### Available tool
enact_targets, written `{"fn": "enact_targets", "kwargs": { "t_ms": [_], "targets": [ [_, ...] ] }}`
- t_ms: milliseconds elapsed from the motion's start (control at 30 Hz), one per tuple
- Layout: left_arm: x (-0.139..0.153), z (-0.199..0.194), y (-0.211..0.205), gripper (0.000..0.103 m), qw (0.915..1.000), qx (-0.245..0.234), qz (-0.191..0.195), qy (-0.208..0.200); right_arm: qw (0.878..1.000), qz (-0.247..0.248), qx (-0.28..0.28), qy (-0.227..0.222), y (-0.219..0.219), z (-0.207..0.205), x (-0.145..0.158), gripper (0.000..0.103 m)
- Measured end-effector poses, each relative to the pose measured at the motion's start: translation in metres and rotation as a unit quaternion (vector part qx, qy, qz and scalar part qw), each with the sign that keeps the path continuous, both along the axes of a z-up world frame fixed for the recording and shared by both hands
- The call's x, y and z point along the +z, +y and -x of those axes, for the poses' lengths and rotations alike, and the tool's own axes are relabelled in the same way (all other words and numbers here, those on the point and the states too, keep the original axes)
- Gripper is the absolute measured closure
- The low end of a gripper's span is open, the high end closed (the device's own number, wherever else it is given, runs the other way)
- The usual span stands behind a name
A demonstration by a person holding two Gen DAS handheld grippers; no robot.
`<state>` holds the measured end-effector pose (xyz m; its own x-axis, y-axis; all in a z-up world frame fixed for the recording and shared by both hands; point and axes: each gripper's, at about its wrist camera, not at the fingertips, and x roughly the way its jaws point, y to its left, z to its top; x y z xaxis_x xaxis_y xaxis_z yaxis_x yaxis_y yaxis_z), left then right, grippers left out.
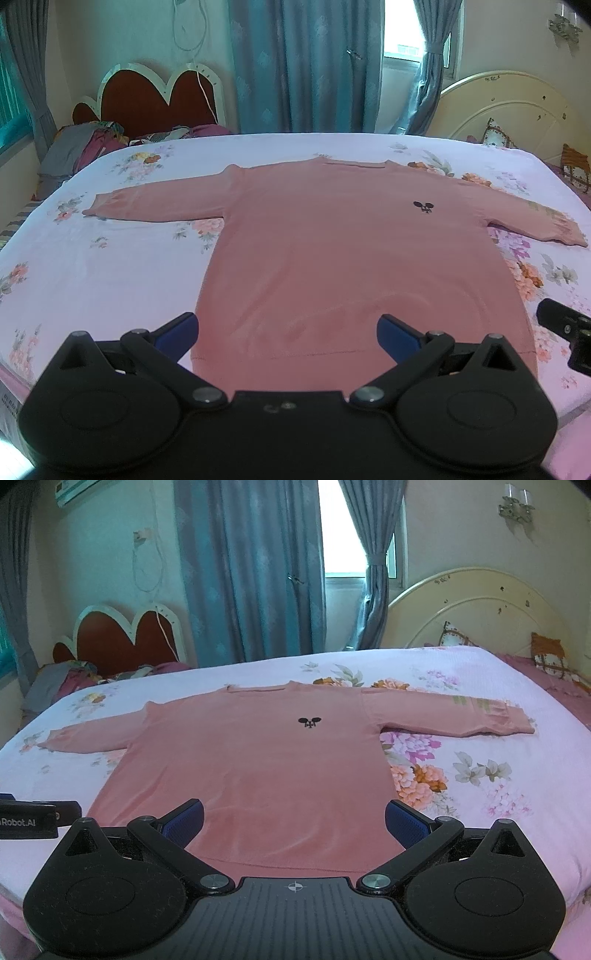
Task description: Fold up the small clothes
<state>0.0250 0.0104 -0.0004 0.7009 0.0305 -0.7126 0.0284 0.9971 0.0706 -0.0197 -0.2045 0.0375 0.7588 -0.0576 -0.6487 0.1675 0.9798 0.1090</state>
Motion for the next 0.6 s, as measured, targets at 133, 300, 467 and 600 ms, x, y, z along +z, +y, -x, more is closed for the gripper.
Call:
{"fn": "enact_targets", "kwargs": {
  "t_ms": [133,300,467,600],
  "targets": [
    [-0.004,-0.014,0.004,0.000,1.0000,-0.001,0.000,0.002,1.000,-0.005,-0.009,0.004,-0.003,-0.011,-0.004,0.000],
    [-0.010,-0.038,0.008,0.000,0.9999,-0.004,0.001,0.009,1.000,0.000,-0.024,0.009,-0.007,-0.027,-0.009,0.000],
    [-0.014,-0.066,0.012,0.000,0.9999,-0.014,0.001,0.009,0.999,0.010,-0.043,0.012,-0.010,-0.048,-0.014,0.000],
    [-0.017,-0.094,0.014,0.000,0.9996,-0.026,-0.003,0.005,0.998,0.010,-0.062,0.013,-0.014,-0.068,-0.017,0.000]
  ]
}}
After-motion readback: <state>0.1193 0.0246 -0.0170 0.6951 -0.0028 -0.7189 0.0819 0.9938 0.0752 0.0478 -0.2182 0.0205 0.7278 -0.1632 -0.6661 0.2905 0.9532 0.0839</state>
